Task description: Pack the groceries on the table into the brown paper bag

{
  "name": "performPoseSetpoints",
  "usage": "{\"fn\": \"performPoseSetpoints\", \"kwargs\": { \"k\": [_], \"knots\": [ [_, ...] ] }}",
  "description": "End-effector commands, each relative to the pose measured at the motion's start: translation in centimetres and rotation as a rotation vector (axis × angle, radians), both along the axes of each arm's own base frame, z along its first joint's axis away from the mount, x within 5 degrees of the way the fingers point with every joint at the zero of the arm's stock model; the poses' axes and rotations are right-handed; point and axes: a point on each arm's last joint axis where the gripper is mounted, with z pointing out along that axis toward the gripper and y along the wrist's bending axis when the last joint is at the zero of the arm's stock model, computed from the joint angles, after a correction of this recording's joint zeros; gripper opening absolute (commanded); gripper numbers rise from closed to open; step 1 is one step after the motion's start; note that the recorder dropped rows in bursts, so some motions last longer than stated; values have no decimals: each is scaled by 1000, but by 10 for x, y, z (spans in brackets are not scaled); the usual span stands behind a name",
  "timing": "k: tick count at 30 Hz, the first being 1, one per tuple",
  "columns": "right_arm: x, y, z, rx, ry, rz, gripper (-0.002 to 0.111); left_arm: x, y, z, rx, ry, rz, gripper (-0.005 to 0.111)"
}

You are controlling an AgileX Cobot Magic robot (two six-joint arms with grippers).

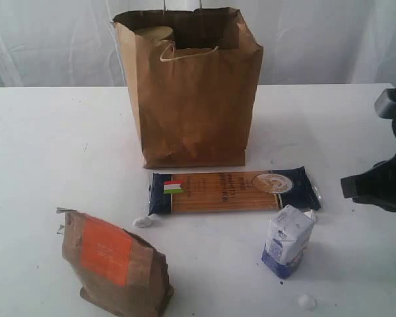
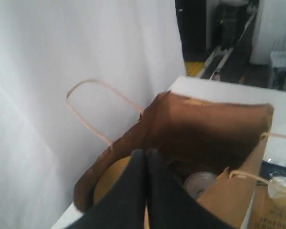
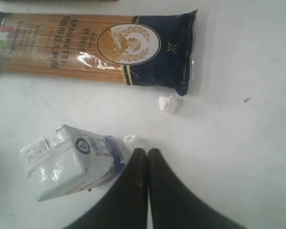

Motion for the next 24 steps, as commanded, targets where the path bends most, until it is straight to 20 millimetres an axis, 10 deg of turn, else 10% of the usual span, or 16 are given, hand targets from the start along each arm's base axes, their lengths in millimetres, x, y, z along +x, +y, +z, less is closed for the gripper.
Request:
{"fn": "performPoseSetpoints", "kwargs": {
  "k": [1,7,13,20,24],
  "knots": [
    [-1,-1,-1,-49,-23,75,0,5,13,5,7,79,219,0],
    [-4,1,-3,-31,17,94,0,19,45,-4,-323,525,758,0],
    [-7,2,-2,-23,25,107,0,7,71,5,-248,473,1040,0],
    [-1,7,20,-37,-96,229,0,-67,76,67,-272,103,1003,0],
    [5,17,39,71,-204,259,0,-108,78,63,-262,-6,992,0]
  ]
}}
